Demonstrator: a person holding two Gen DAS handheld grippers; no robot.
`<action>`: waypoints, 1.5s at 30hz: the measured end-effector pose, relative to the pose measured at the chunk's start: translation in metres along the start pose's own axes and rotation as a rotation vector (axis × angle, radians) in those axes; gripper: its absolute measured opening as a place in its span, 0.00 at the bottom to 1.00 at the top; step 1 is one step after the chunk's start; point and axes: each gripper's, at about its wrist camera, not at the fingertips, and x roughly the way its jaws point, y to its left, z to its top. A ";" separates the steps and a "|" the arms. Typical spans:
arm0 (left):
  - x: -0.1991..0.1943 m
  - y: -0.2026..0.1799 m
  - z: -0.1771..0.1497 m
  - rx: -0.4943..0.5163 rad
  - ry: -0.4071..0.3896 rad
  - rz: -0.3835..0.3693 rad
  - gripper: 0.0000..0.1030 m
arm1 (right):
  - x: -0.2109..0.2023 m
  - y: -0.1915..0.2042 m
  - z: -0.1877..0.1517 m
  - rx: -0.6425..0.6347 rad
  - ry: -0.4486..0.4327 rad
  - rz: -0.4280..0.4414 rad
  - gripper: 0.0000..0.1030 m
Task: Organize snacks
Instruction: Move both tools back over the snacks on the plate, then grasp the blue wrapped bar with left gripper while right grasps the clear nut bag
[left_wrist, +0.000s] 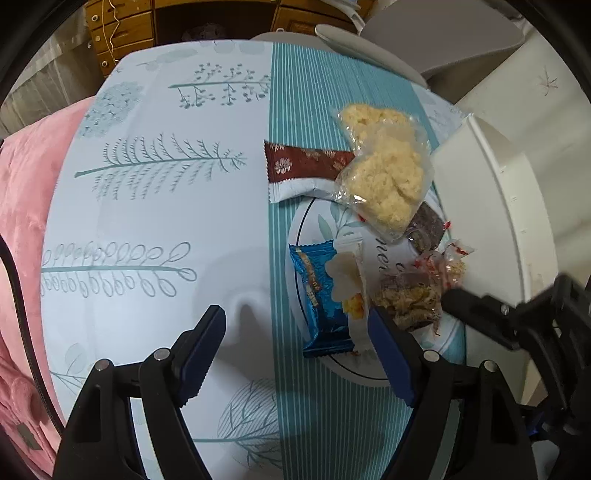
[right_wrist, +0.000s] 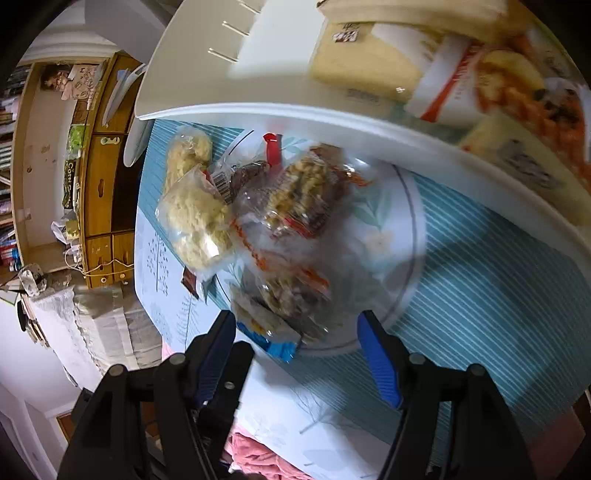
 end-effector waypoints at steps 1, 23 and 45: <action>0.002 -0.001 0.001 0.001 0.005 0.005 0.76 | 0.003 0.001 0.003 0.003 0.003 -0.001 0.67; 0.029 -0.022 0.015 0.009 0.033 0.012 0.37 | 0.045 0.037 0.025 -0.106 0.067 -0.189 0.61; -0.007 0.022 -0.028 -0.103 0.032 -0.057 0.28 | 0.039 0.034 0.003 -0.227 0.139 -0.183 0.37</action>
